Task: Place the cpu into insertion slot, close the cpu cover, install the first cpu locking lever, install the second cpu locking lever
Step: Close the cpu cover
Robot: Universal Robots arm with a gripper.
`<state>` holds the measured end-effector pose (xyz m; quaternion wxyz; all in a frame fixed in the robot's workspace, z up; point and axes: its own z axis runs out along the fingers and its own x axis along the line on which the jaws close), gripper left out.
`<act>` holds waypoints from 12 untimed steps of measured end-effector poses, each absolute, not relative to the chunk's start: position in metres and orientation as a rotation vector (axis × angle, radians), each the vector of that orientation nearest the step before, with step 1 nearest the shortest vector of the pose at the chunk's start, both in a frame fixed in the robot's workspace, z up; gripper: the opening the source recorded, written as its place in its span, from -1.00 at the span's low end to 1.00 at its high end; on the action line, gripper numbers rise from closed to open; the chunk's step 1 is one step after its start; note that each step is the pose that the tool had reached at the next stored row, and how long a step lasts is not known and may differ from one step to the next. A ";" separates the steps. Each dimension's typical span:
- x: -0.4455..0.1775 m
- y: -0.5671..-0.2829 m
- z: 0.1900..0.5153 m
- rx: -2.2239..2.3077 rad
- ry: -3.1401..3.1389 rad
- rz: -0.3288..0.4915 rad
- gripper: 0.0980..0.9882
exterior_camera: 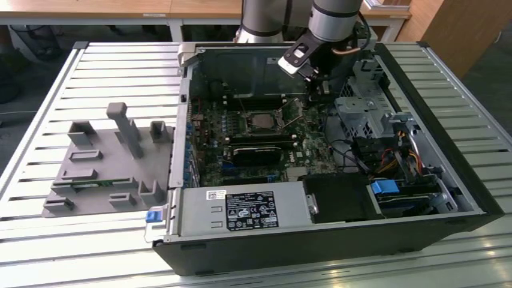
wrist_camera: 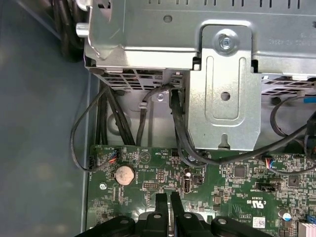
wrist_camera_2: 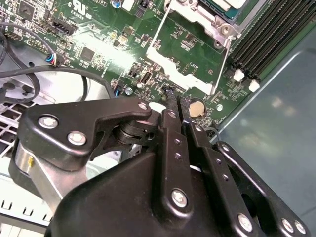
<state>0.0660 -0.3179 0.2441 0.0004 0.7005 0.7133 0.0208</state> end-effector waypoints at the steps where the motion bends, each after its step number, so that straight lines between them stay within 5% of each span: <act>1: 0.066 -0.318 0.243 2.200 2.241 0.065 -0.84; 12: 0.061 -0.318 0.239 2.201 2.240 0.064 -0.84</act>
